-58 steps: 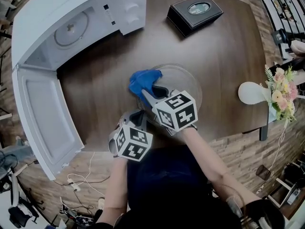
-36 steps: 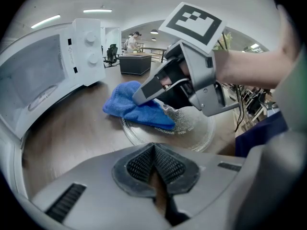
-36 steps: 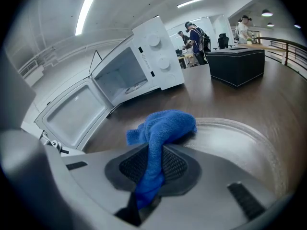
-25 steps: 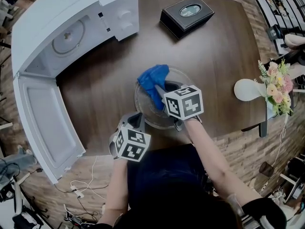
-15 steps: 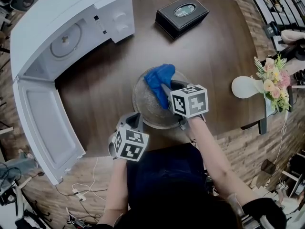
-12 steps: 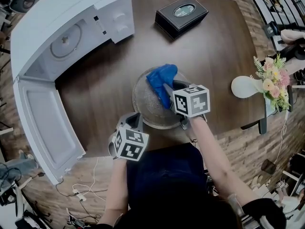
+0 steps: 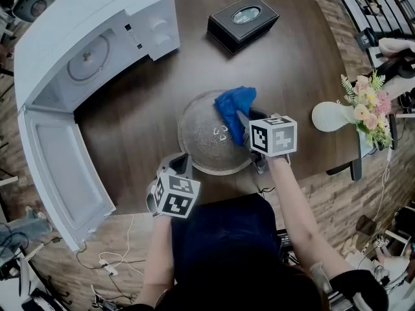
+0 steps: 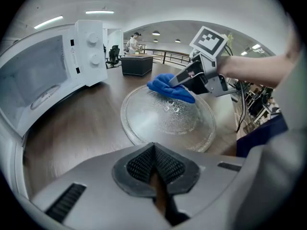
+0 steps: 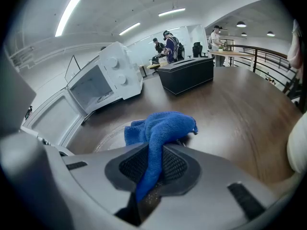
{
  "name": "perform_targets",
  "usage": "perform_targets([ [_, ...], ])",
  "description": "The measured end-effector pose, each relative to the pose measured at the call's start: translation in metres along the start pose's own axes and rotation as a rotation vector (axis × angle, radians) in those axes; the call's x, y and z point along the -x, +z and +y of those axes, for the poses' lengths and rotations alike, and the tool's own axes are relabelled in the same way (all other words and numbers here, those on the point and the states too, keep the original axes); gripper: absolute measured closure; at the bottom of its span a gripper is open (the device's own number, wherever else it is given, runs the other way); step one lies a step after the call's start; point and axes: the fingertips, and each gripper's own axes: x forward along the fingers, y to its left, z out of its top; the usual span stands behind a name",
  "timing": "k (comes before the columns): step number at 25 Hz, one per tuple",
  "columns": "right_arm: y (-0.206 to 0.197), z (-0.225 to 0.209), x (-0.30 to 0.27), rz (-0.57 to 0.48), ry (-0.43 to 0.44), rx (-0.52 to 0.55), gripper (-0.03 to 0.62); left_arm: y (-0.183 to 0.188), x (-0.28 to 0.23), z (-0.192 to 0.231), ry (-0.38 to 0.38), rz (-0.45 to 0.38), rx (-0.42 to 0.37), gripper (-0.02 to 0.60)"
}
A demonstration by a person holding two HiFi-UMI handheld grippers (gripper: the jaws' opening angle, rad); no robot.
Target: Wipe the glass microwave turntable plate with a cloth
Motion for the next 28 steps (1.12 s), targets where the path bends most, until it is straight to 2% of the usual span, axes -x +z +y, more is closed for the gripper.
perform_targets([
  [11, 0.004, -0.056, 0.036, -0.043, -0.164, 0.040, 0.540, 0.000, 0.000, 0.000, 0.009, -0.005, 0.005, 0.578],
  [18, 0.008, -0.081, 0.057, -0.077, -0.247, 0.015, 0.540, 0.001, 0.000, 0.000, 0.013, -0.005, 0.006, 0.578],
  [22, 0.016, -0.067, 0.066, -0.145, -0.203, 0.006, 0.540, 0.001, 0.000, 0.000, 0.016, -0.010, 0.006, 0.578],
  [28, 0.026, 0.013, 0.068, -0.175, -0.022, 0.065, 0.540, 0.001, 0.001, 0.000, 0.014, -0.016, 0.010, 0.578],
])
